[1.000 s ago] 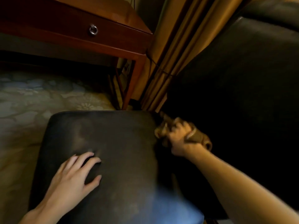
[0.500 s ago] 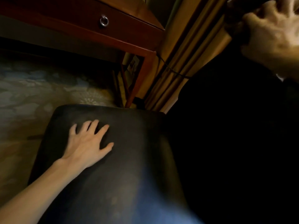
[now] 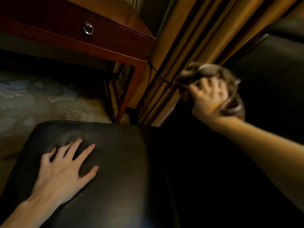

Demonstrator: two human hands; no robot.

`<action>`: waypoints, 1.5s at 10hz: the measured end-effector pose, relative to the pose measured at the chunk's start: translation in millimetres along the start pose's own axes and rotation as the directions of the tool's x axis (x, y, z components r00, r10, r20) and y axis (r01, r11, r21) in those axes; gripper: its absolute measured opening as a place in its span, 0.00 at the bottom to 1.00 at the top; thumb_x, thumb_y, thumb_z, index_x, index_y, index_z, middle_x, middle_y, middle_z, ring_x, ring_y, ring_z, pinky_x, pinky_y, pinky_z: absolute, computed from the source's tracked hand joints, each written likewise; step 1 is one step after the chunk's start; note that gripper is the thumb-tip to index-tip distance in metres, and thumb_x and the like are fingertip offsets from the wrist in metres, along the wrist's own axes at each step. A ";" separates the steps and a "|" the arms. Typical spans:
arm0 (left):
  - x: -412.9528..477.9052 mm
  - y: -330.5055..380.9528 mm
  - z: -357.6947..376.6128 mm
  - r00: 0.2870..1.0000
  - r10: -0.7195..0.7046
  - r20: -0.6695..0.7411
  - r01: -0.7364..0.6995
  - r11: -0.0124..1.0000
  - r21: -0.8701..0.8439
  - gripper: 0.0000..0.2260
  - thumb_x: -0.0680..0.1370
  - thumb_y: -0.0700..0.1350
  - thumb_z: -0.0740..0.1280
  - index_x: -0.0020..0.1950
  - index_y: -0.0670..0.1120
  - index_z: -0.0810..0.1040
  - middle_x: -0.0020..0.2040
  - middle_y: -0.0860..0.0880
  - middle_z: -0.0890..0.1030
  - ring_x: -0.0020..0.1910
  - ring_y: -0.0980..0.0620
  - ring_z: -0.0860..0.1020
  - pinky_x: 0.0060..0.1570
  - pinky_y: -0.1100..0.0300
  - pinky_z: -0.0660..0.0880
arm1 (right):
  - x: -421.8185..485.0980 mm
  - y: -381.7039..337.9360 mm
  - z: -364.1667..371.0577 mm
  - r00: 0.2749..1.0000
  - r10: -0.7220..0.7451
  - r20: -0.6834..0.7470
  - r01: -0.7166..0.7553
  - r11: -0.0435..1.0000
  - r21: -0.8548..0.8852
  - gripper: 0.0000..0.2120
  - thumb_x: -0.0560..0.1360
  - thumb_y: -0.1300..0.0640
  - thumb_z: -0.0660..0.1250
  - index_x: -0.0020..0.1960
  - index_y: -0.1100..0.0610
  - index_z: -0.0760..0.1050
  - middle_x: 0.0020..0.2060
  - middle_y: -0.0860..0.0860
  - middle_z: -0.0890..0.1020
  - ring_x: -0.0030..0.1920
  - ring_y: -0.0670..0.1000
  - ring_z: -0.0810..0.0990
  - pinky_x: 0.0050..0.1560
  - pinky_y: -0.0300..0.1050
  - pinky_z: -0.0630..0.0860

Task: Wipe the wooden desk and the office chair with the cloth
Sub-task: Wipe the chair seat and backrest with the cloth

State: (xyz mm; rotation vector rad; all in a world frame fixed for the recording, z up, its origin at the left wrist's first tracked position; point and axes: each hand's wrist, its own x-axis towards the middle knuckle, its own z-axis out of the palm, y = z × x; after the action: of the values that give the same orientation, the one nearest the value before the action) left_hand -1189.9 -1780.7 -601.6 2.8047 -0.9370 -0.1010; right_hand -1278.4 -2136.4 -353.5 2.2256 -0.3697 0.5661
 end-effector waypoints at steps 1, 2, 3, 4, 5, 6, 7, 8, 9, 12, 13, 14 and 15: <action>-0.1 -2.1 8.2 0.999 -0.035 -0.022 0.034 0.999 -0.037 0.39 0.71 0.79 0.39 0.79 0.69 0.57 0.81 0.53 0.64 0.75 0.49 0.66 0.65 0.44 0.66 | -48.3 -46.7 31.1 0.965 -0.235 0.120 0.224 0.970 0.096 0.07 0.73 0.54 0.68 0.47 0.55 0.82 0.46 0.56 0.81 0.51 0.61 0.79 0.58 0.56 0.70; -5.9 -3.6 9.0 0.998 -0.068 -0.007 0.068 0.997 0.042 0.33 0.75 0.74 0.50 0.75 0.63 0.72 0.75 0.48 0.74 0.69 0.45 0.74 0.58 0.43 0.70 | -100.2 -95.2 45.2 0.576 -0.280 0.768 0.261 0.953 0.152 0.22 0.83 0.49 0.52 0.70 0.53 0.76 0.72 0.58 0.74 0.75 0.61 0.67 0.76 0.62 0.59; -12.6 -1.2 10.6 0.996 -0.077 -0.050 0.081 0.994 0.068 0.33 0.75 0.72 0.53 0.74 0.59 0.74 0.73 0.46 0.75 0.68 0.44 0.75 0.57 0.43 0.70 | -112.0 -96.6 37.7 0.445 -0.383 0.809 0.432 0.884 0.180 0.25 0.83 0.45 0.50 0.74 0.50 0.73 0.75 0.56 0.71 0.76 0.61 0.63 0.78 0.65 0.55; -15.9 -0.6 11.3 0.994 -0.066 -0.084 0.071 0.996 0.051 0.33 0.75 0.72 0.51 0.74 0.58 0.74 0.73 0.46 0.76 0.69 0.44 0.74 0.59 0.43 0.71 | -65.7 -61.5 -0.9 0.754 -0.450 0.478 0.323 0.888 0.326 0.16 0.78 0.48 0.63 0.64 0.48 0.78 0.64 0.53 0.78 0.68 0.59 0.71 0.70 0.61 0.65; -23.4 -0.8 12.7 0.991 -0.104 -0.081 0.107 0.993 0.041 0.33 0.76 0.71 0.50 0.75 0.57 0.74 0.73 0.45 0.75 0.71 0.44 0.72 0.64 0.43 0.68 | 20.3 -22.4 -51.0 0.940 -0.340 -0.020 0.339 0.928 0.156 0.11 0.74 0.58 0.70 0.56 0.54 0.81 0.52 0.57 0.82 0.57 0.62 0.78 0.63 0.64 0.69; -34.0 -0.2 13.6 0.986 -0.128 -0.107 0.131 0.991 0.027 0.33 0.77 0.71 0.51 0.75 0.56 0.75 0.73 0.44 0.75 0.72 0.43 0.71 0.68 0.42 0.64 | 76.9 24.4 -66.6 0.994 -0.107 0.023 0.107 0.994 -0.010 0.14 0.74 0.56 0.68 0.59 0.55 0.80 0.54 0.60 0.80 0.63 0.65 0.75 0.72 0.75 0.57; -43.0 2.5 14.0 0.983 -0.150 -0.104 0.151 0.989 0.001 0.34 0.76 0.70 0.51 0.76 0.56 0.73 0.74 0.43 0.74 0.74 0.43 0.69 0.72 0.43 0.61 | 70.3 29.2 -41.4 0.940 0.074 0.334 -0.062 0.997 -0.046 0.24 0.75 0.50 0.70 0.70 0.49 0.73 0.66 0.59 0.73 0.72 0.63 0.65 0.76 0.73 0.49; -43.6 2.3 15.1 0.983 -0.160 -0.089 0.158 0.987 -0.031 0.34 0.77 0.71 0.49 0.78 0.58 0.68 0.77 0.44 0.69 0.77 0.45 0.65 0.75 0.44 0.58 | 37.6 2.4 -17.8 0.951 -0.072 0.300 0.074 0.997 0.003 0.21 0.78 0.53 0.67 0.71 0.49 0.73 0.69 0.59 0.72 0.72 0.64 0.65 0.75 0.72 0.53; -43.6 0.7 14.7 0.986 -0.139 -0.096 0.138 0.990 -0.021 0.34 0.77 0.70 0.47 0.80 0.58 0.64 0.80 0.45 0.65 0.80 0.45 0.61 0.77 0.45 0.53 | 5.6 -1.7 -21.2 0.924 -0.261 0.278 0.249 0.965 0.080 0.20 0.73 0.53 0.72 0.65 0.50 0.80 0.61 0.59 0.78 0.65 0.67 0.73 0.70 0.71 0.64; -72.2 -2.8 8.1 0.981 -0.196 0.000 0.193 0.966 -0.171 0.32 0.79 0.70 0.47 0.81 0.61 0.60 0.82 0.46 0.60 0.82 0.44 0.55 0.79 0.45 0.48 | -172.9 2.3 -103.4 0.623 -0.506 0.596 0.318 0.860 0.398 0.17 0.74 0.55 0.60 0.48 0.62 0.86 0.51 0.64 0.85 0.54 0.59 0.85 0.51 0.54 0.82; -101.0 -7.1 8.1 0.984 -0.168 0.067 0.178 0.959 -0.218 0.33 0.77 0.71 0.46 0.79 0.60 0.65 0.81 0.43 0.63 0.80 0.41 0.59 0.77 0.41 0.54 | -234.5 10.5 -146.3 0.409 -0.508 0.758 0.289 0.860 0.421 0.19 0.81 0.51 0.62 0.68 0.59 0.78 0.71 0.62 0.74 0.73 0.62 0.71 0.72 0.62 0.68; -129.7 -0.1 -11.1 0.980 -0.146 0.134 0.166 0.973 -0.158 0.30 0.80 0.69 0.44 0.82 0.65 0.53 0.84 0.48 0.53 0.83 0.46 0.52 0.78 0.46 0.51 | -239.9 -5.5 -191.9 0.091 -0.417 0.904 0.199 0.898 0.394 0.17 0.80 0.47 0.67 0.62 0.58 0.77 0.65 0.61 0.77 0.67 0.63 0.74 0.70 0.64 0.66; -141.8 5.5 -36.7 0.962 -0.117 0.246 0.165 0.969 -0.183 0.31 0.81 0.69 0.49 0.82 0.64 0.46 0.85 0.53 0.46 0.83 0.49 0.47 0.79 0.51 0.53 | -231.2 17.6 -235.9 0.241 -0.425 0.872 0.217 0.900 0.378 0.21 0.79 0.45 0.68 0.66 0.58 0.77 0.64 0.62 0.78 0.66 0.66 0.75 0.67 0.65 0.69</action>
State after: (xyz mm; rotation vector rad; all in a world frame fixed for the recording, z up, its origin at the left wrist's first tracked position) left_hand -1302.0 -1694.2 -563.6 2.7048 -0.7214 -0.5267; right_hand -1549.6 -1949.7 -321.7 2.4769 -0.4051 -1.1325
